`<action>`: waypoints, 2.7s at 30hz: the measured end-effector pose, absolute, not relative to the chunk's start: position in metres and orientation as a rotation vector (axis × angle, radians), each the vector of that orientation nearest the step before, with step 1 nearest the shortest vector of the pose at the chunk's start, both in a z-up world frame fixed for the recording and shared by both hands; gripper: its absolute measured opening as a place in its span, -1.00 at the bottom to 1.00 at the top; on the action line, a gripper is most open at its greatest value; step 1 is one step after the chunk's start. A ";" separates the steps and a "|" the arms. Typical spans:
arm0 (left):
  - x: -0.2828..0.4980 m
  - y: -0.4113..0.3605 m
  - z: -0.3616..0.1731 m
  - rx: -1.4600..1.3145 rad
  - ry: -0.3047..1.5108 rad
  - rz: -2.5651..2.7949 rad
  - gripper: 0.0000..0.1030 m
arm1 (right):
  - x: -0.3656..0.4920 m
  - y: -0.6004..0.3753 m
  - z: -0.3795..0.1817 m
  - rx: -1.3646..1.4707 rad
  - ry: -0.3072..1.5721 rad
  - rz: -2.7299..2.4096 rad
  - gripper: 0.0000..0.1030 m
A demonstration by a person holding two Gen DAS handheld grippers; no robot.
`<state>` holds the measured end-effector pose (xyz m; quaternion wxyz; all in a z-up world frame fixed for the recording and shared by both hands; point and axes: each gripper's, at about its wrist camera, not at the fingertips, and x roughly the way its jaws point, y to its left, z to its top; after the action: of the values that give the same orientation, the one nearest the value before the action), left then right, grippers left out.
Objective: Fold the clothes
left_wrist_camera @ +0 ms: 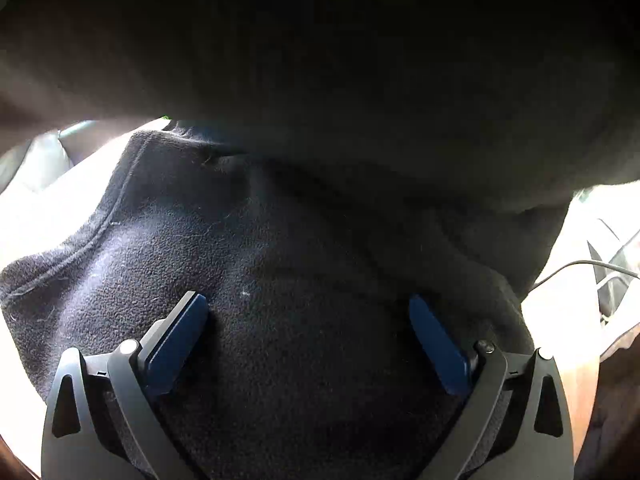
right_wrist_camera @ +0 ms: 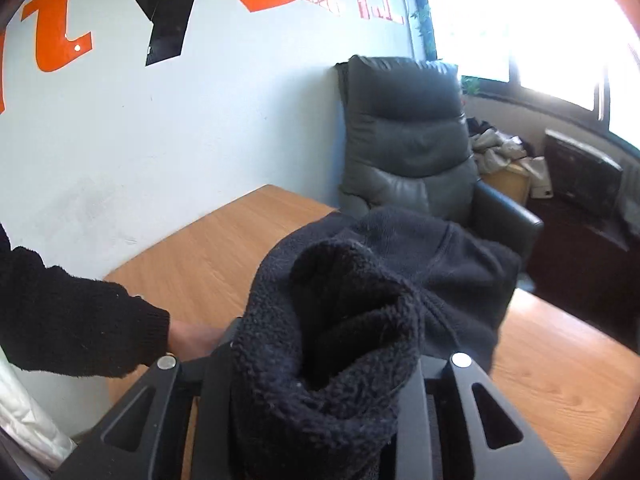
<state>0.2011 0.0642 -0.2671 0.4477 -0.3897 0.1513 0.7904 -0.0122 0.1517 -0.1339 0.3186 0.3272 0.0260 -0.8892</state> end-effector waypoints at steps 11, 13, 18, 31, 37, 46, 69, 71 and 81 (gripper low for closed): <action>0.252 -0.006 -0.248 -0.990 0.226 2.021 0.94 | -0.019 0.148 -0.170 0.963 -0.029 -2.299 -0.45; 0.259 -0.017 -0.249 -1.009 0.171 2.038 0.95 | -0.019 0.139 -0.172 0.951 -0.019 -2.284 -0.45; 0.272 -0.048 -0.241 -1.045 0.062 2.091 0.94 | -0.015 0.101 -0.208 1.019 0.117 -2.200 -0.41; 0.242 -0.109 -0.172 -1.092 -0.041 2.254 0.95 | -0.011 0.068 -0.253 0.954 0.264 -2.049 0.45; 0.147 -0.083 -0.158 -0.955 -0.137 2.289 0.95 | 0.004 0.091 -0.212 0.878 0.195 -2.064 0.65; 0.097 -0.015 -0.105 -0.776 -0.361 2.124 0.99 | 0.028 0.191 -0.208 0.947 0.396 -2.170 0.75; 0.125 0.015 -0.280 -0.991 -0.373 2.144 -0.07 | -0.001 0.196 -0.215 0.835 0.320 -2.303 0.66; 0.126 0.013 -0.276 -0.996 -0.372 2.134 -0.10 | -0.021 0.181 -0.251 0.958 0.488 -2.282 0.66; 0.153 0.054 -0.160 -0.956 -0.130 2.257 0.84 | -0.022 0.146 -0.294 1.015 0.675 -2.372 0.64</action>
<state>0.1534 0.0543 -0.1604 0.3368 -0.3668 -0.0497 0.8657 -0.0217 0.1458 -0.2940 0.2351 0.3701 0.2460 -0.8644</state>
